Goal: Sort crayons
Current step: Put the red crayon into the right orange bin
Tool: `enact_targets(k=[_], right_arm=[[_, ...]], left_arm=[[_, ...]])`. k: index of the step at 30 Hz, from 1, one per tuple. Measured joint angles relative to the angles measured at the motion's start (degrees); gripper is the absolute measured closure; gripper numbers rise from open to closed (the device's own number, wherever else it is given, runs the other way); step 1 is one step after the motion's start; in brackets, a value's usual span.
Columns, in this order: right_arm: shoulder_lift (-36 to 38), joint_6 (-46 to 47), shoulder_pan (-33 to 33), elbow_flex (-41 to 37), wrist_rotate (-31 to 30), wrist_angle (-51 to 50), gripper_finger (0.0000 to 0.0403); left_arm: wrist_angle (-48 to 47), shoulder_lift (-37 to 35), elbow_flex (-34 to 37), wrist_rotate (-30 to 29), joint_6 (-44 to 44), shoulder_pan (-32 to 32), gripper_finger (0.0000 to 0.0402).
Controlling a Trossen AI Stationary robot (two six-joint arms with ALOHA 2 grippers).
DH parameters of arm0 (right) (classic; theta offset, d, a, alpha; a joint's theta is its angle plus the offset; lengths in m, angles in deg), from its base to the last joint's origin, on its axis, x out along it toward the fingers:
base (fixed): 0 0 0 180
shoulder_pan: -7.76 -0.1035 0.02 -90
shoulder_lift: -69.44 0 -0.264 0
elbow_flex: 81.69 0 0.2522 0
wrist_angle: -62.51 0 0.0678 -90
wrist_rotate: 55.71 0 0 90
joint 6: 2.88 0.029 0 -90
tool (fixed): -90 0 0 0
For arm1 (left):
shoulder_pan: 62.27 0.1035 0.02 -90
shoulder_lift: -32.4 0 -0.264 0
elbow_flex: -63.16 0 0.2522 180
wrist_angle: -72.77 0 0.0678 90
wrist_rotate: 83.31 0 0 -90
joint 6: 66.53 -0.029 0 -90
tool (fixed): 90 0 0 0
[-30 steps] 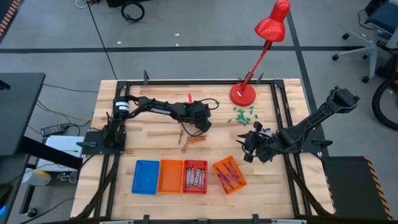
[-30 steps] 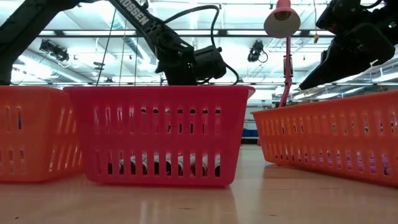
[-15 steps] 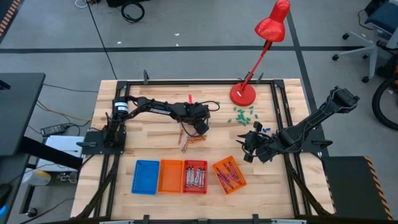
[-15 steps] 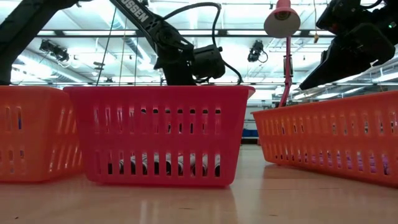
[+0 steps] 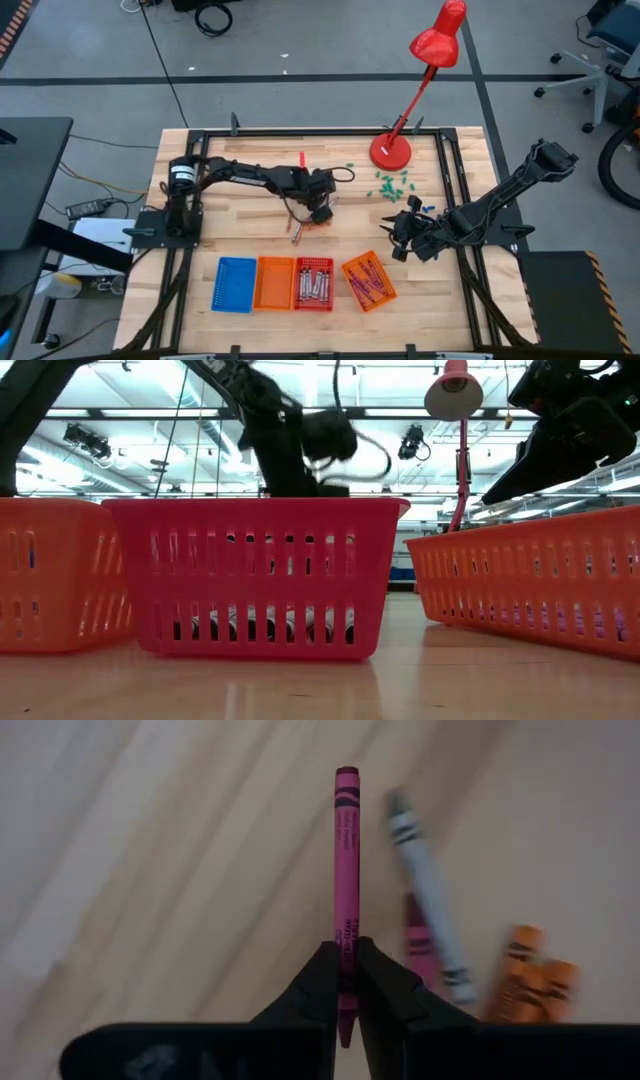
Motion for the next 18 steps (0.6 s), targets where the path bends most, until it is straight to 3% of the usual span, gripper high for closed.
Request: enact_targets(k=[5,9,18], right_arm=[[0.0,-0.1,0.0,0.0,0.0,0.0,0.0300],[0.0,0.0,0.0,0.0,0.0,0.1,0.0300],[0.0,-0.1,0.0,0.0,0.0,0.2,0.0300]], left_arm=[[4.5,-1.0,-0.1,0.4,-6.5,-3.7,0.0370],[13.1,-1.0,-0.2,5.4,-13.2,-7.8,0.0370],[26.4,-0.9,-0.2,6.0,-38.3,-16.7,0.0370]])
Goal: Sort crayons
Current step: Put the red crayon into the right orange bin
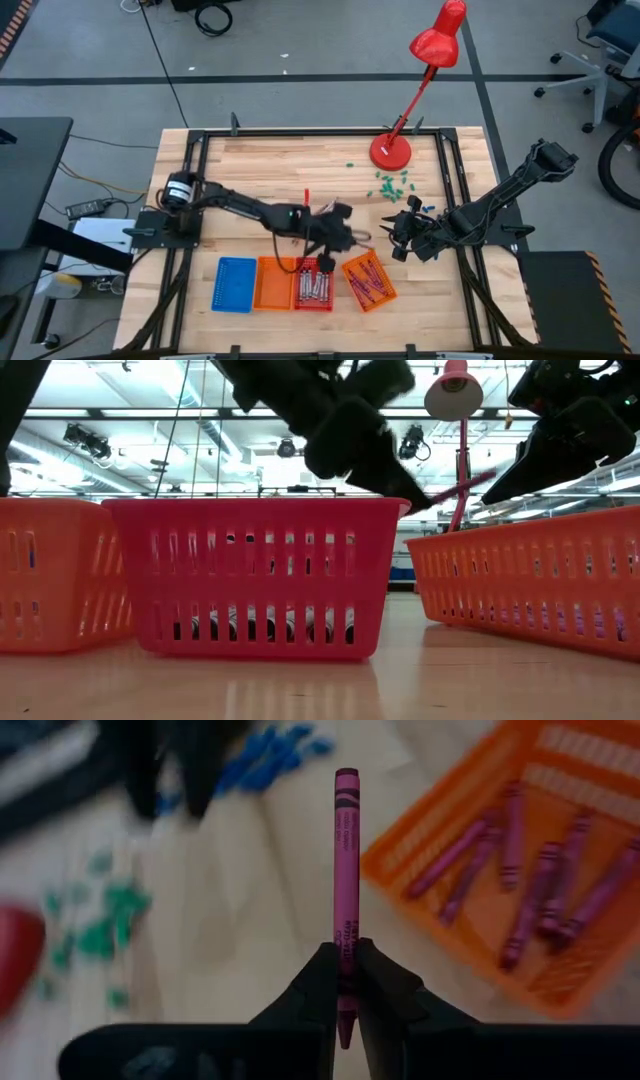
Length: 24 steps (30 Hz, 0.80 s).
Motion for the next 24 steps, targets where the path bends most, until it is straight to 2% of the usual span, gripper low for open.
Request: enact_targets(k=[4,11,16,22,24], right_arm=[[0.0,-0.1,0.0,0.0,0.0,0.1,0.0300],[0.0,-0.1,0.0,0.0,-0.4,0.3,0.0300],[0.0,-0.8,0.0,0.0,-0.4,1.1,0.0300],[0.0,-0.8,0.0,0.0,0.1,0.7,0.0300],[0.0,-0.6,-0.1,0.0,0.4,0.2,0.0300]], left_arm=[[3.1,0.0,0.0,-0.1,-10.2,-2.9,0.0370],[9.6,2.6,-1.5,-0.2,-10.9,-5.8,0.0370],[2.7,8.8,-9.9,-0.2,-12.5,-8.1,0.0370],[-11.6,16.1,-23.2,-0.4,-16.3,-9.8,0.0370],[-15.9,17.0,-25.4,-1.4,-19.2,-10.1,0.0369]])
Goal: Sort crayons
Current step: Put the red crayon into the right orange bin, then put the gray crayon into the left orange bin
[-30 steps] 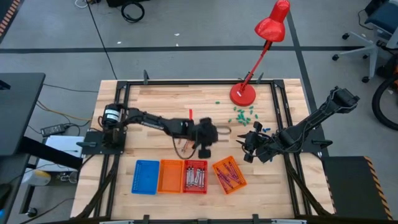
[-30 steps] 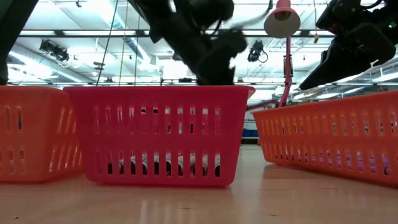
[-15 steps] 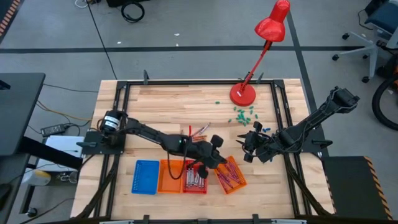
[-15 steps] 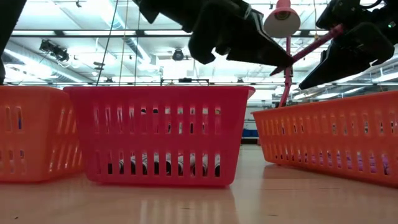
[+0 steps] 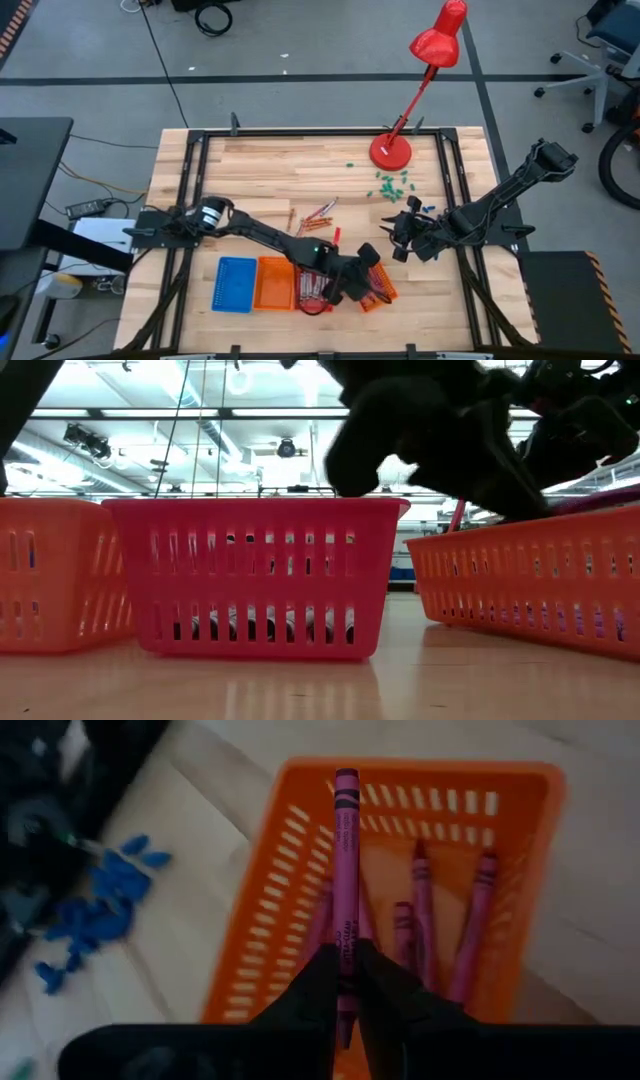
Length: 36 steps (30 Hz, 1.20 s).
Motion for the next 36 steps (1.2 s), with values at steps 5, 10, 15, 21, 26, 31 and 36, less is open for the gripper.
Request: enact_targets(k=[5,10,15,21,26,31,36], right_arm=[[0.0,0.4,-0.2,0.0,0.4,-0.5,0.0300],[0.0,0.4,-0.2,-0.1,0.4,-0.4,0.0300],[0.0,0.4,-0.2,-0.1,0.4,-0.2,0.0300],[0.0,0.4,-0.2,-0.1,0.6,-0.2,0.0300],[0.0,0.4,-0.2,-0.1,0.8,-0.3,0.0300],[0.0,0.2,-0.2,-0.1,0.8,0.1,0.0300],[0.0,0.1,-0.2,-0.1,0.8,0.5,0.0300]], left_arm=[[-0.6,0.2,-1.0,-5.7,-3.6,-0.6,0.0347],[-1.7,0.2,-1.0,-5.9,-4.3,-0.7,0.0294],[-3.0,0.0,-1.4,-12.0,-3.9,-1.0,0.0257],[-11.0,-0.8,-5.3,-23.8,-0.8,-0.3,0.0252],[-22.3,-1.7,-7.6,-24.2,11.2,3.3,0.0251],[-32.2,-1.7,-7.3,-22.8,28.1,9.2,0.0251],[-33.6,-1.4,-4.0,-17.5,41.3,15.5,0.0251]])
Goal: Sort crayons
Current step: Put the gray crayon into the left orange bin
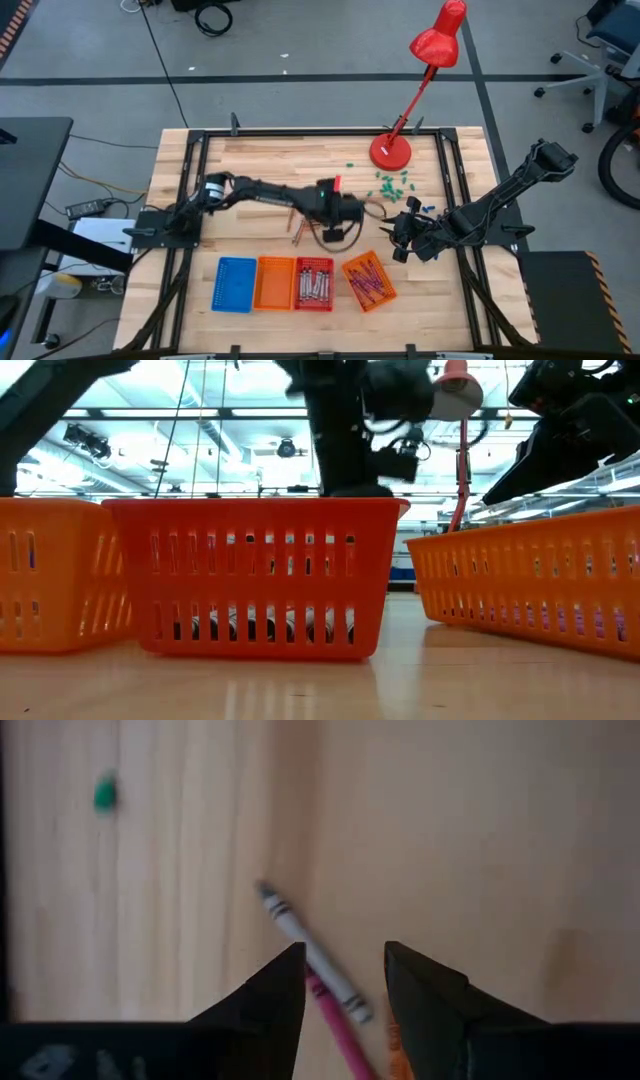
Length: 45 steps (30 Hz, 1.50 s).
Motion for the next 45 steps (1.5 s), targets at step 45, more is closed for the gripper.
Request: enact_targets(k=[45], right_arm=[[0.0,-0.1,0.0,0.0,0.0,-0.4,0.0300]], left_arm=[[11.5,1.1,7.5,14.5,8.7,8.9,0.0371]])
